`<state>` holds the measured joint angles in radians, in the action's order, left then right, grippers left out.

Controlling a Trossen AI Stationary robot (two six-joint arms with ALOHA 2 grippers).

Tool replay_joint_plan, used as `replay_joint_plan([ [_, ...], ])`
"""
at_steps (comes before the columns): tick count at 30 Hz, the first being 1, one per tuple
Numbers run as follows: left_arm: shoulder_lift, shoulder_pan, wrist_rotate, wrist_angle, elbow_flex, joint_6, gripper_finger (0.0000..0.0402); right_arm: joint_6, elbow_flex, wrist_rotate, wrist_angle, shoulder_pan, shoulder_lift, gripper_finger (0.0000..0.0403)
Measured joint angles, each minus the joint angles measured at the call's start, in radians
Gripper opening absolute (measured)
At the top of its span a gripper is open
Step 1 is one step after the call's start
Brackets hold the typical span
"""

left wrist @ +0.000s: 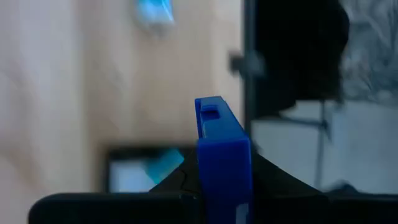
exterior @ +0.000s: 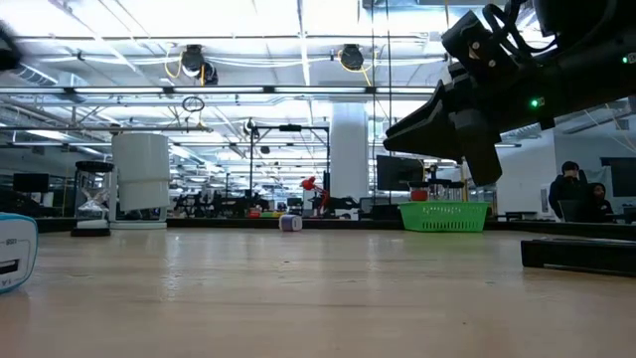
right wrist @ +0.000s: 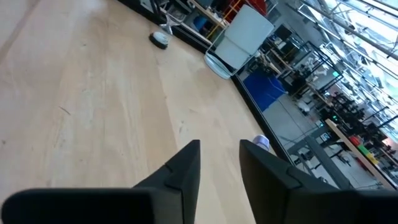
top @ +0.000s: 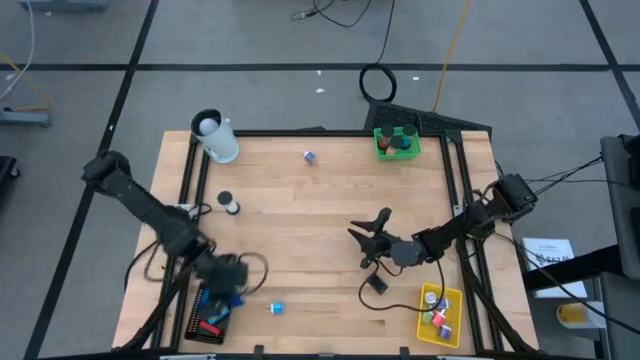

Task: Pick & Place Office items
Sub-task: Put the blue digital clock into the black bin

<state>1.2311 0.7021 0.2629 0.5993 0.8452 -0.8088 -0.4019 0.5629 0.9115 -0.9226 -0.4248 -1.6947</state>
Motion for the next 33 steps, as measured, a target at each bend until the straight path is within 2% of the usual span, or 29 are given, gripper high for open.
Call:
replay_joint_plan([
  [3, 0.017, 0.098, 0.006, 0.012, -0.001, -0.118, 0.006, 0.0, 0.0, -0.001, 0.0, 0.0, 0.0, 0.0098],
  [7, 0.031, 0.208, -0.045, 0.054, -0.001, -0.255, 0.0061, 0.0, 0.0, -0.001, 0.0, 0.0, 0.0, 0.0098],
  [12, 0.081, 0.29, -0.103, 0.03, -0.002, -0.279, 0.0062, 0.001, 0.0, -0.001, 0.0, 0.0, 0.0, 0.0098],
  [26, 0.169, 0.33, -0.063, -0.097, -0.002, -0.464, 0.0067, 0.001, 0.0, -0.003, 0.0, 0.0, 0.0, 0.0098],
  [33, 0.169, 0.33, -0.075, -0.102, -0.002, -0.495, 0.0129, 0.001, 0.0, -0.003, 0.0, 0.0, 0.0, 0.0098],
])
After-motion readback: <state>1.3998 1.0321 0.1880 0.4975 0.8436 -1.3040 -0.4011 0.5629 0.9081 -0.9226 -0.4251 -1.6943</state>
